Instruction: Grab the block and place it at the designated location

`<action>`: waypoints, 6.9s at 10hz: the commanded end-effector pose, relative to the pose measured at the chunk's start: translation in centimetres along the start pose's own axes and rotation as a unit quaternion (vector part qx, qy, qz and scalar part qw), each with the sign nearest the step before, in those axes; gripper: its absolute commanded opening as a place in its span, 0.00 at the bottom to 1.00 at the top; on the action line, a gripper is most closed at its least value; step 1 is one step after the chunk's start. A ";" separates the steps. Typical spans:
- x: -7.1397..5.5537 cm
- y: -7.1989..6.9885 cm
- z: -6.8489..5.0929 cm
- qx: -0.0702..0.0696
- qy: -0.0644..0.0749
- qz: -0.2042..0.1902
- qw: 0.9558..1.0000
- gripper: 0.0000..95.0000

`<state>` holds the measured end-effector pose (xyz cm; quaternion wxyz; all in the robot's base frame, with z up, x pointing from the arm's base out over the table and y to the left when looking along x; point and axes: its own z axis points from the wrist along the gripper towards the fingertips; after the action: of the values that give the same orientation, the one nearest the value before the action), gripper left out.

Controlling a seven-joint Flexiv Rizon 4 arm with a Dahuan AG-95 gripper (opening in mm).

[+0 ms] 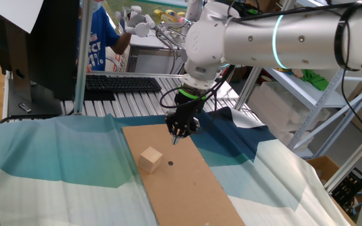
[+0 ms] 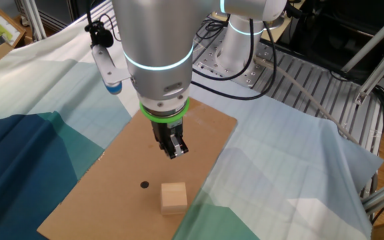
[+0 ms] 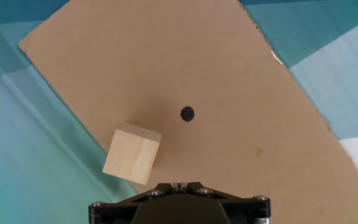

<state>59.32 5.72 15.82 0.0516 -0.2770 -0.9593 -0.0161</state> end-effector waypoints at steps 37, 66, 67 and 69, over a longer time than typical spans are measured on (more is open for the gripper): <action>-2.0 6.7 -0.5 -0.022 0.004 0.164 0.986 0.20; -1.4 6.1 7.1 -0.074 -0.033 0.192 0.978 0.80; -1.4 6.0 7.2 -0.075 -0.033 0.190 0.978 0.80; -1.4 6.0 7.5 -0.077 -0.032 0.189 0.978 0.80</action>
<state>63.04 10.42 8.29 0.0008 -0.4562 -0.8870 -0.0721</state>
